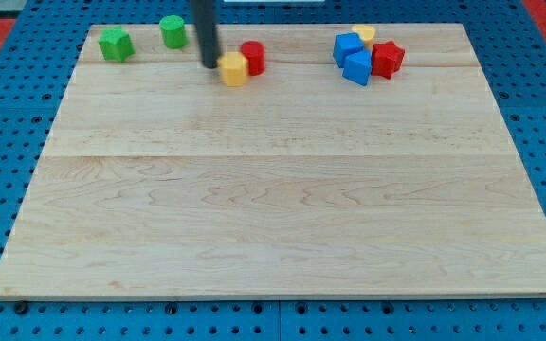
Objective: Slide the red circle into the blue cube
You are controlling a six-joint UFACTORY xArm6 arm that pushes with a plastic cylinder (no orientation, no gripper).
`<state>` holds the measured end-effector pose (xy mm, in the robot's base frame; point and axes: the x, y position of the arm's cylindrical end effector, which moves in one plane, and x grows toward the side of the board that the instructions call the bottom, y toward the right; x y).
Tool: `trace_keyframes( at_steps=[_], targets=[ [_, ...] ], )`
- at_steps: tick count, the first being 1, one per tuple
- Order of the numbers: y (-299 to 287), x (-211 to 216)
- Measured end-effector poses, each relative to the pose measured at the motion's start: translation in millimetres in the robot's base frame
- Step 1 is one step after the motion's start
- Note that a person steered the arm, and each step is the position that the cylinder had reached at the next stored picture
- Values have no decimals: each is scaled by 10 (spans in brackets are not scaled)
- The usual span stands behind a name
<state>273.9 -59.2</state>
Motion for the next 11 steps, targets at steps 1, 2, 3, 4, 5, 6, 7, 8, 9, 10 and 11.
trace_keyframes(
  at_steps=[1, 2, 3, 4, 5, 6, 7, 8, 9, 10, 11],
  targets=[
    [305, 0],
    [446, 2],
    [463, 62],
    [294, 51],
    [294, -149],
    [825, -204],
    [1804, -99],
    [1363, 24],
    [820, 24],
    [451, 91],
    [61, 187]
  ],
)
